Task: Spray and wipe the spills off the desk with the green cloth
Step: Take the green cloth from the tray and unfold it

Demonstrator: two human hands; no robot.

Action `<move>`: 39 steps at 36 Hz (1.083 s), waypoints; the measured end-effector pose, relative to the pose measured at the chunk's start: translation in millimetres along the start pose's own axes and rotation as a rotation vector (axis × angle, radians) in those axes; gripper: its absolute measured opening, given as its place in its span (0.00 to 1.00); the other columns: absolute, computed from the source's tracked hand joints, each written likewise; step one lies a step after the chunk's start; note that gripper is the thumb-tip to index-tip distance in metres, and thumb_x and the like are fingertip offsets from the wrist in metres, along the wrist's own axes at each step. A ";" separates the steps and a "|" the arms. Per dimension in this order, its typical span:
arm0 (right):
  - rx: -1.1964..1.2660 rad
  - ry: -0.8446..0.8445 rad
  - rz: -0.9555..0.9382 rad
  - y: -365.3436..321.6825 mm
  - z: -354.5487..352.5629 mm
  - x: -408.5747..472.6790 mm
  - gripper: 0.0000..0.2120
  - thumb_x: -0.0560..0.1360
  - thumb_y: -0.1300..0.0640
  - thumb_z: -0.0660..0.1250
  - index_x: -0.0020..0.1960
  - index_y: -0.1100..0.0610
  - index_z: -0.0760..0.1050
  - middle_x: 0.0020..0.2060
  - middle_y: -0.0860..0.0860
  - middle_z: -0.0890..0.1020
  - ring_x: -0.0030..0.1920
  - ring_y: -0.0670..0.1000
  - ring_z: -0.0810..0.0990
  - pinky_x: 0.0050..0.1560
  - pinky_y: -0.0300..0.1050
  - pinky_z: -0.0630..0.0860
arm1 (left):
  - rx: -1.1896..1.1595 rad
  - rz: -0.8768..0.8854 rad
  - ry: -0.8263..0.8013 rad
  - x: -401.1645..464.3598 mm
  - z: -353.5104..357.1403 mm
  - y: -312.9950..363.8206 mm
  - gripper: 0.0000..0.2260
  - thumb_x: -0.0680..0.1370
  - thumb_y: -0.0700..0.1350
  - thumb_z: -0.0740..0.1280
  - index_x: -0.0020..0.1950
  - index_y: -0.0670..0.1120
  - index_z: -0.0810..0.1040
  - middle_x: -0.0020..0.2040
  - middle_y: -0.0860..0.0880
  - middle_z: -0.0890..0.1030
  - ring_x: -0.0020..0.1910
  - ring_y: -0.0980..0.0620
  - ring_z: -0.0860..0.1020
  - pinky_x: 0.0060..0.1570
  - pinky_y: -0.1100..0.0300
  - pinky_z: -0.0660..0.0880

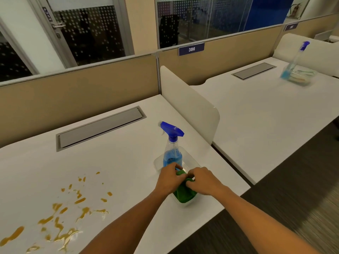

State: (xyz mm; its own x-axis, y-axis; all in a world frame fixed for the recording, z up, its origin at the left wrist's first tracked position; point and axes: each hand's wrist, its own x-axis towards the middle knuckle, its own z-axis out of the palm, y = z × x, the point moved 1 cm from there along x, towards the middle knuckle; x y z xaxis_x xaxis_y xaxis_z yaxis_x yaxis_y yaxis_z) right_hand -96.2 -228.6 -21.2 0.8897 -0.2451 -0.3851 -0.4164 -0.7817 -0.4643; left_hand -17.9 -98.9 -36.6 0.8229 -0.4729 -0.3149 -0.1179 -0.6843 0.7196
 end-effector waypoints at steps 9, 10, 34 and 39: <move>0.455 0.037 -0.070 -24.4 -29.7 -38.1 0.08 0.81 0.54 0.66 0.50 0.52 0.84 0.45 0.50 0.85 0.49 0.52 0.83 0.51 0.44 0.80 | -0.442 0.140 -0.005 -43.4 -56.6 23.0 0.16 0.80 0.59 0.64 0.50 0.48 0.84 0.48 0.46 0.84 0.51 0.48 0.82 0.51 0.55 0.81; 0.529 0.039 -0.077 -27.7 -32.0 -41.8 0.08 0.81 0.54 0.66 0.48 0.53 0.83 0.43 0.52 0.85 0.48 0.53 0.83 0.50 0.46 0.81 | -0.462 0.159 0.003 -49.4 -64.0 25.1 0.15 0.80 0.58 0.63 0.50 0.50 0.84 0.48 0.49 0.85 0.50 0.50 0.82 0.47 0.61 0.80; 1.040 -0.093 -0.282 -174.7 5.7 -60.5 0.09 0.80 0.50 0.70 0.57 0.52 0.81 0.49 0.51 0.89 0.51 0.53 0.88 0.50 0.49 0.85 | -0.353 0.499 0.321 -154.2 -139.7 -50.5 0.35 0.76 0.58 0.70 0.80 0.56 0.59 0.74 0.65 0.68 0.73 0.62 0.69 0.68 0.67 0.70; 0.766 -0.141 -0.362 -186.3 22.3 -58.7 0.07 0.79 0.48 0.71 0.55 0.47 0.82 0.47 0.47 0.88 0.51 0.48 0.87 0.53 0.50 0.85 | -0.506 0.329 0.414 -165.1 -153.5 -74.6 0.15 0.75 0.59 0.70 0.61 0.63 0.77 0.60 0.62 0.81 0.59 0.57 0.80 0.53 0.65 0.78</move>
State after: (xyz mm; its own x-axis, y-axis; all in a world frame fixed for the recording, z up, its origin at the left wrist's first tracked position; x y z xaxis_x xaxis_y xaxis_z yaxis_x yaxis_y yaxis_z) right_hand -75.0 -55.9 70.1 0.9816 0.0581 -0.1819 -0.1686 -0.1830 -0.9685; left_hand -59.7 115.4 56.7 0.9436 -0.2929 0.1547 -0.2067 -0.1555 0.9660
